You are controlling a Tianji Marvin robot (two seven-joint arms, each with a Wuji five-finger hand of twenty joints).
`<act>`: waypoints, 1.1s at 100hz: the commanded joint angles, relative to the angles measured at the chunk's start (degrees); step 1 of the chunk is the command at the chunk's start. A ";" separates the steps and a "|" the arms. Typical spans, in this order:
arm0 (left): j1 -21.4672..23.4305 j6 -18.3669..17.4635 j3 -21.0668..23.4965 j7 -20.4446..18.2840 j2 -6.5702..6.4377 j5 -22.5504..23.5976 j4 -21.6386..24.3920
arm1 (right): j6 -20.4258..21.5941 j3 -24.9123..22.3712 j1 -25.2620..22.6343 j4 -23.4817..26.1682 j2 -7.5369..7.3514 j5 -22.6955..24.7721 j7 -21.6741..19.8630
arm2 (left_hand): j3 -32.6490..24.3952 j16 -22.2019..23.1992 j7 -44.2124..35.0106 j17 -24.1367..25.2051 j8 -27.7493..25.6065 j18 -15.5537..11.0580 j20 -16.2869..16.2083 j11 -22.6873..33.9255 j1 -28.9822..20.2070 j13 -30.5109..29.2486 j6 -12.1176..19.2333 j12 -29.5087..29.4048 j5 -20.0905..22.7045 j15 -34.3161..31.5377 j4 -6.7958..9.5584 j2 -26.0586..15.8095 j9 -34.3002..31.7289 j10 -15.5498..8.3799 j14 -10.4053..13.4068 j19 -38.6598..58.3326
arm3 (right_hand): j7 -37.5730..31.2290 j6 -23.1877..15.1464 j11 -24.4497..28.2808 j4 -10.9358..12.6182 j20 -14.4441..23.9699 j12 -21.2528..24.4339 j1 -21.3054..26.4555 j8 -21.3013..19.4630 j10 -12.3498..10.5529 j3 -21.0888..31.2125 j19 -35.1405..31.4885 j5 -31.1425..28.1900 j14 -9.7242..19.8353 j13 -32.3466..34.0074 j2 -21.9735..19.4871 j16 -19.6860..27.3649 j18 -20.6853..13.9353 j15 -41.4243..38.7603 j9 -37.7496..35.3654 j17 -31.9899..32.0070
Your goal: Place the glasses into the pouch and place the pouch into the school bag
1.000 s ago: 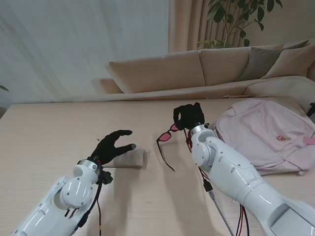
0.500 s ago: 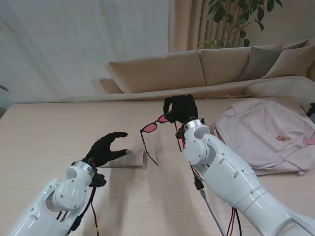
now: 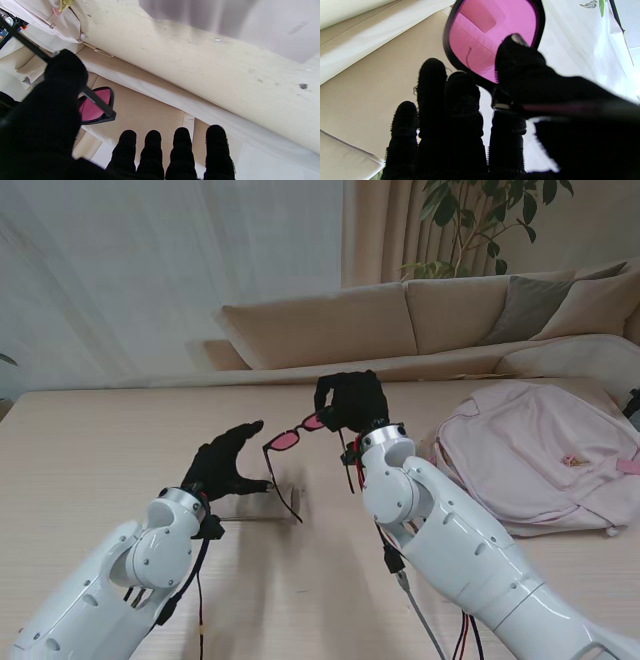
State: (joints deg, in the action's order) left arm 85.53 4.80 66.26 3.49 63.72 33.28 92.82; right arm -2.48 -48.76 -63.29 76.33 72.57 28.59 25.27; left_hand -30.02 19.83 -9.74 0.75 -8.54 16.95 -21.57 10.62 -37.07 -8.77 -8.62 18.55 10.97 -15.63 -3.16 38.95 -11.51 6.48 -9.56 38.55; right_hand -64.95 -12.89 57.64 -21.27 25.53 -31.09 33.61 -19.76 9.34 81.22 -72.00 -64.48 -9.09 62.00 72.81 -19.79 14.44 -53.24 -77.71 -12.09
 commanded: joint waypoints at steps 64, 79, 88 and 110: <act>-0.15 -0.87 0.80 -9.67 -1.14 1.41 4.52 | 0.47 1.46 0.84 -0.36 1.84 -2.24 1.18 | -0.44 -0.80 2.81 3.14 0.84 -0.12 0.29 -3.76 -1.35 3.14 1.03 -0.92 -2.31 3.21 -1.26 1.09 2.82 -1.31 2.06 -6.67 | -2.37 0.52 0.61 -0.89 0.94 -1.58 3.35 -1.88 7.41 8.73 -1.76 -3.39 0.94 3.67 1.31 0.10 1.12 -2.21 -3.21 -1.16; 0.18 0.41 1.03 -11.37 -1.47 1.52 5.14 | 0.65 1.18 0.85 0.34 1.71 -2.16 0.95 | 0.80 -2.94 8.52 3.64 2.28 -1.28 1.97 -7.89 -2.09 5.06 0.44 -1.64 -2.80 7.84 -0.96 1.69 4.83 -1.25 2.82 -12.72 | -2.40 0.48 0.68 -0.89 0.97 -1.64 3.42 -1.95 7.42 8.74 -1.80 -3.42 0.90 3.61 1.43 0.12 1.08 -2.33 -3.25 -1.43; -1.06 0.37 -0.20 -8.61 -0.87 1.45 3.14 | 0.59 0.98 0.43 1.26 1.69 -2.41 0.92 | -0.52 -2.69 10.73 3.60 2.40 -1.44 1.77 -9.42 -0.46 5.39 0.07 -0.89 -3.04 9.03 -1.74 2.98 5.32 -1.01 2.93 -14.05 | -2.44 0.43 0.73 -0.92 0.98 -1.66 3.35 -2.01 7.46 8.74 -1.80 -3.46 0.94 3.66 1.50 0.14 1.11 -2.40 -3.25 -1.51; -4.57 -0.59 -3.64 0.06 1.12 0.59 -2.04 | 0.47 1.00 -0.16 2.24 1.68 -2.60 0.79 | -6.39 -0.42 10.73 3.21 1.88 -1.27 0.26 -8.16 3.94 4.65 0.09 1.32 -2.96 6.69 -4.11 5.79 5.00 -0.80 1.99 -12.38 | -2.48 0.66 0.78 -0.87 1.02 -1.67 3.48 -2.06 7.55 8.74 -1.85 -3.48 0.75 3.85 1.59 0.21 1.06 -2.46 -3.41 -1.78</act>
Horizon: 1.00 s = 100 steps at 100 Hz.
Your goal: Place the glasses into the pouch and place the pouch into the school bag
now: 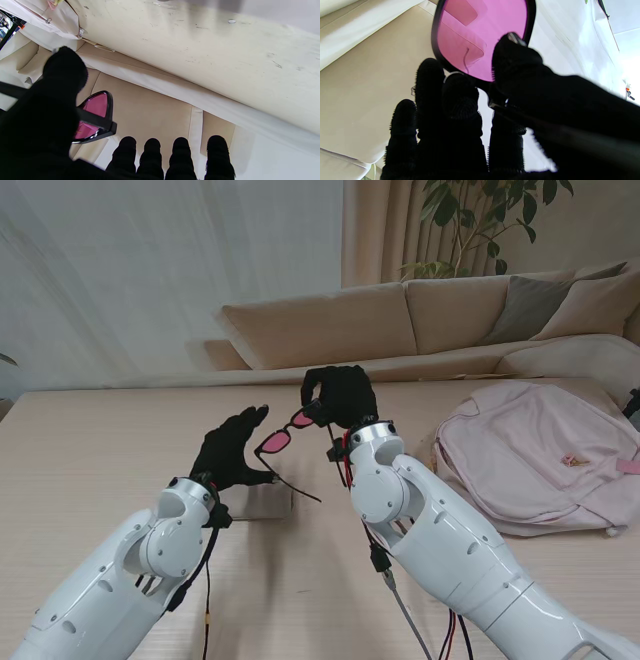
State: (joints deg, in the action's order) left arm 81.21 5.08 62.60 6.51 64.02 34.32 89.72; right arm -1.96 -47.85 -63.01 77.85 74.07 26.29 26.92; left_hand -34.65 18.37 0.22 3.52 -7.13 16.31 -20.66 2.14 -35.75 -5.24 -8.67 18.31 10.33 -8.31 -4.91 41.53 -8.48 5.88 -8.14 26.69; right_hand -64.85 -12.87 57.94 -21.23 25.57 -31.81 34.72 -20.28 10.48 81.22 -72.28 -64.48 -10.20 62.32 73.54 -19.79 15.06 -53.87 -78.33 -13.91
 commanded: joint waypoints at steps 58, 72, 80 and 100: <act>-4.62 -1.21 -4.58 3.13 3.10 -4.54 -4.16 | 0.01 0.15 -2.75 2.57 0.15 -1.85 -1.51 | 4.27 9.82 -41.96 -0.88 -24.07 4.58 -0.11 25.83 -3.95 -21.74 14.19 11.90 13.10 -16.77 1.24 -8.00 -25.36 -6.22 -2.11 3.23 | -2.44 0.18 0.37 -1.11 1.03 -1.08 1.93 -1.63 6.06 8.73 -1.61 -3.41 2.43 3.43 0.60 0.06 0.32 -1.65 -2.68 -0.48; -3.56 0.59 -3.73 3.20 2.86 -3.01 -3.13 | -0.09 0.03 -2.99 2.01 0.25 -2.54 -1.54 | 9.74 13.67 -48.56 -5.29 -24.62 6.53 -2.21 28.50 -10.91 -31.36 18.46 14.08 22.82 -23.90 0.97 -11.48 -37.07 -5.55 -3.35 10.44 | -2.12 0.34 0.14 -1.23 1.02 -0.93 1.74 -1.39 5.89 8.73 -1.58 -3.21 2.59 3.17 0.64 0.02 0.30 -1.43 -2.51 -0.51; -3.25 1.02 -3.17 3.25 2.92 -3.33 -2.69 | -0.11 -0.08 -3.26 2.24 0.15 -3.10 -2.14 | 13.47 16.64 -54.00 -9.05 -24.04 7.08 -3.68 28.29 -15.32 -38.09 20.83 23.22 28.95 -30.10 1.58 -14.97 -46.04 -5.24 -4.26 17.95 | -0.71 0.58 0.61 -1.92 0.45 -1.31 0.45 -1.68 4.83 7.80 -0.27 -0.79 3.88 1.40 -3.74 -0.51 -0.03 -0.80 -0.14 0.83; -2.65 1.11 -1.78 -0.11 2.35 -5.11 -0.31 | 0.71 -1.39 -4.18 5.21 -1.78 -5.51 -9.85 | 23.30 20.86 -53.84 -10.76 -23.55 6.26 -6.65 32.51 -21.39 -41.87 15.68 18.20 33.09 -37.59 1.73 -24.28 -49.31 -1.30 -7.69 25.86 | 8.37 1.12 -1.67 -1.21 -1.22 1.23 -7.15 1.65 1.73 -2.84 2.54 14.51 4.65 -11.25 -16.04 -4.30 -3.07 4.48 15.28 9.94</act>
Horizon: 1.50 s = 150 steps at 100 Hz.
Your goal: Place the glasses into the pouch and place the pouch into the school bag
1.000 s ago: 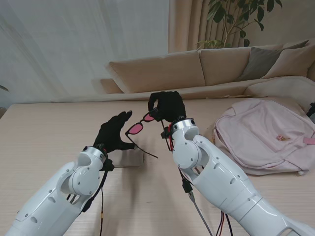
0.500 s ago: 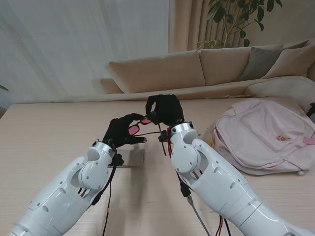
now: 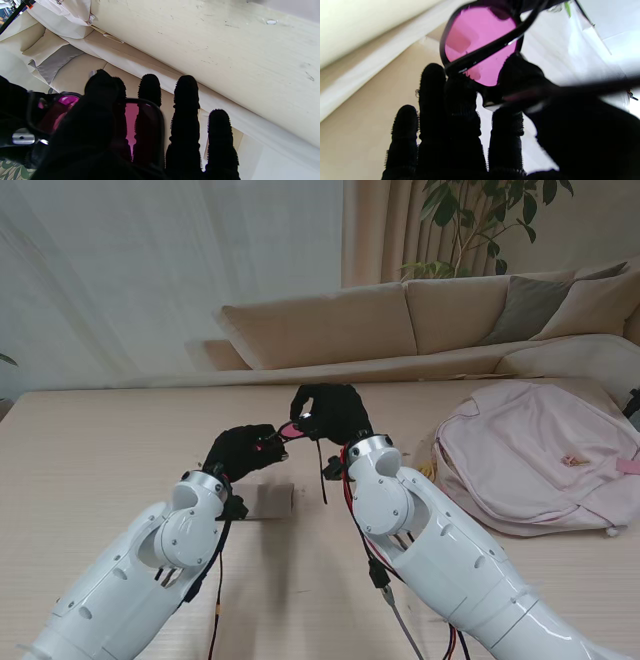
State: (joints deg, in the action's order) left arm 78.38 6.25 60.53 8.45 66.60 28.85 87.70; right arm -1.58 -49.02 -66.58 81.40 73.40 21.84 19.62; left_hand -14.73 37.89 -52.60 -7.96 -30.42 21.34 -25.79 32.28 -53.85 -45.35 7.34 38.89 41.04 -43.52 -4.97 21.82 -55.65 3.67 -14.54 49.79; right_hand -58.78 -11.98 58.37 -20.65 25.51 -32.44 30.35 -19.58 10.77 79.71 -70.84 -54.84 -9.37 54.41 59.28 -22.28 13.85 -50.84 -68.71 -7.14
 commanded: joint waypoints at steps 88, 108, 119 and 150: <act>1.11 -2.88 1.67 -7.13 -2.36 6.63 3.45 | 11.30 -12.46 -3.09 6.97 -8.09 -1.38 -22.39 | 10.47 14.33 -2.64 -0.77 -13.11 -0.92 -6.21 12.87 -6.83 -0.89 -0.63 12.53 -0.59 -13.54 1.49 -11.10 -2.10 1.87 -1.85 11.37 | 13.04 -1.31 -12.07 11.95 -6.30 9.73 -7.90 -0.97 -9.73 -3.56 20.61 37.53 13.28 -33.68 -11.65 0.79 -7.54 18.41 47.21 12.31; 1.26 -4.42 2.08 -6.73 -2.53 8.24 4.30 | 12.19 -12.62 -2.55 6.18 -10.28 5.77 -27.84 | 10.77 14.41 -2.41 -0.87 -13.23 -1.20 -6.14 12.54 -6.68 -1.06 -0.65 12.65 -0.60 -13.22 1.64 -11.25 -2.23 1.63 -1.49 11.24 | 17.46 0.11 -13.94 11.28 -6.50 11.69 -5.13 3.72 -12.71 -2.19 25.98 49.79 14.96 -37.70 -5.00 3.22 -6.68 23.04 58.51 12.83; 1.07 -5.13 1.96 -6.82 -2.65 9.06 4.74 | 11.33 -11.84 -2.46 7.38 -11.20 7.91 -31.24 | 10.89 14.47 -2.41 -0.91 -13.35 -1.22 -6.10 12.55 -6.71 -1.16 -0.69 12.77 -0.73 -13.17 1.69 -11.34 -2.24 1.52 -1.27 11.17 | 31.92 1.72 -21.84 10.31 -3.64 14.70 -5.75 4.08 -12.91 -3.36 29.94 50.08 15.19 -39.78 -2.68 4.14 -6.64 24.55 58.31 13.09; -1.39 -5.93 -0.54 -8.66 -3.17 11.67 4.63 | 3.58 -5.99 -1.85 11.31 -11.16 13.22 -31.46 | 12.89 17.68 -2.93 -2.96 -13.45 -2.16 -6.59 15.01 -6.82 -2.68 -0.92 15.01 -2.10 -17.92 2.18 -12.92 -1.91 0.62 -0.01 12.54 | 38.96 6.10 -22.91 9.43 -1.70 14.88 -8.51 -7.72 -11.54 -4.39 31.06 49.72 14.59 -40.12 -1.03 3.94 -6.06 24.06 58.26 13.10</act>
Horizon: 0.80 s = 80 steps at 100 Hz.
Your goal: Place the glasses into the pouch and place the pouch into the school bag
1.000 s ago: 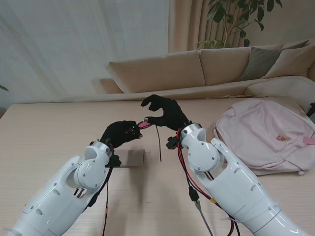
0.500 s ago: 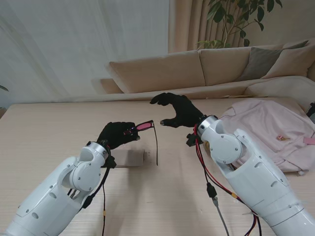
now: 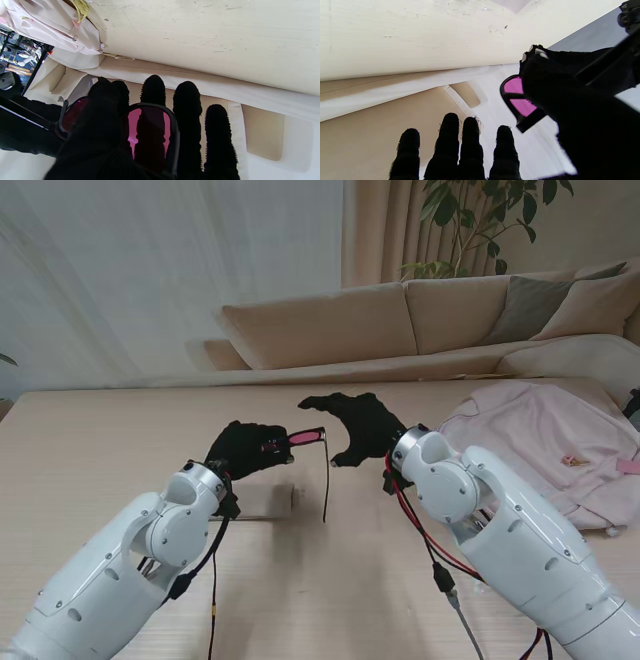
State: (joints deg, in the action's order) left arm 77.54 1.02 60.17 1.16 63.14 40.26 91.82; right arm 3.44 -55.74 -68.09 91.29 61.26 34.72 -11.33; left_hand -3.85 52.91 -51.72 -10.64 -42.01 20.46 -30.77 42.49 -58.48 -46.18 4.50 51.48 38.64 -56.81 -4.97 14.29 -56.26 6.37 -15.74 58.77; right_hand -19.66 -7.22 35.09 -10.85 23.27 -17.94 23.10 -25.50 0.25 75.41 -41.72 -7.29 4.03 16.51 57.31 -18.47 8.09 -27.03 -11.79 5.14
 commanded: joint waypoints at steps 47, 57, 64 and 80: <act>-1.91 -2.54 -1.71 -3.39 -0.43 3.76 1.66 | -9.85 6.57 1.86 1.50 2.65 0.09 3.31 | 4.02 11.71 -4.28 -1.63 -1.39 -2.06 -4.90 6.60 -2.97 -5.02 1.65 6.49 0.22 -14.01 2.94 -5.37 -1.73 -1.38 2.51 9.66 | -35.80 0.07 20.70 1.03 -0.72 -7.15 1.27 -3.09 2.75 0.99 -8.59 -13.07 -2.33 6.52 -4.00 -4.64 1.20 -9.26 -9.95 0.05; -1.99 -3.13 -2.03 -3.05 -0.56 5.37 1.76 | -10.47 6.98 2.02 0.64 3.09 0.11 5.01 | 4.07 11.72 -4.08 -1.91 -1.08 -2.35 -4.97 6.29 -2.51 -5.15 2.13 6.32 0.34 -13.59 3.05 -5.27 -1.83 -1.78 2.98 9.78 | -35.31 0.16 22.05 0.83 -0.63 -8.19 0.49 -3.39 3.27 0.61 -13.24 -18.93 -3.88 10.85 -4.24 -5.98 1.94 -12.15 -16.64 -0.19; -2.14 -3.27 -2.32 -2.61 -0.50 5.53 1.63 | -10.86 7.30 2.22 -0.19 3.36 0.30 6.11 | 4.00 11.70 -4.06 -1.94 -0.92 -2.37 -4.98 6.16 -2.58 -5.18 1.92 6.23 0.42 -13.38 3.11 -4.97 -1.85 -1.67 3.13 9.76 | -35.19 -0.06 22.70 0.53 -1.13 -8.83 0.29 -3.80 3.76 0.34 -17.38 -23.16 -4.83 13.96 -4.28 -6.91 2.58 -14.22 -21.05 -0.19; -2.30 -3.62 -2.57 -1.85 -0.46 6.33 1.59 | -10.62 7.83 2.65 -2.46 3.88 1.81 9.09 | 3.81 11.20 -3.73 -1.99 0.37 -2.40 -5.02 5.33 -2.11 -5.22 2.29 5.42 0.95 -12.00 3.39 -3.95 -1.99 -1.76 3.21 9.73 | -43.75 -6.25 22.74 -10.35 -2.39 -9.51 6.31 5.43 5.03 -0.49 -25.04 -35.63 -7.01 26.32 -1.52 -8.03 5.76 -19.27 -37.05 -5.31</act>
State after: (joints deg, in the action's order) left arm 75.17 -2.00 57.58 -0.33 62.36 46.19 92.84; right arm -7.25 -47.92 -65.46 89.55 64.80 35.97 -1.46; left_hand -1.34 62.66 -51.84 -12.83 -42.02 19.06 -34.43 45.16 -59.05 -49.59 4.86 56.24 38.59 -67.46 -3.85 13.35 -56.25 5.86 -13.77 65.85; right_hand -59.39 -10.06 56.98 -17.07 21.42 -26.79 26.27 -23.89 3.54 75.38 -64.33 -39.93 -2.42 38.85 54.51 -25.78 12.38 -44.32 -44.03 0.99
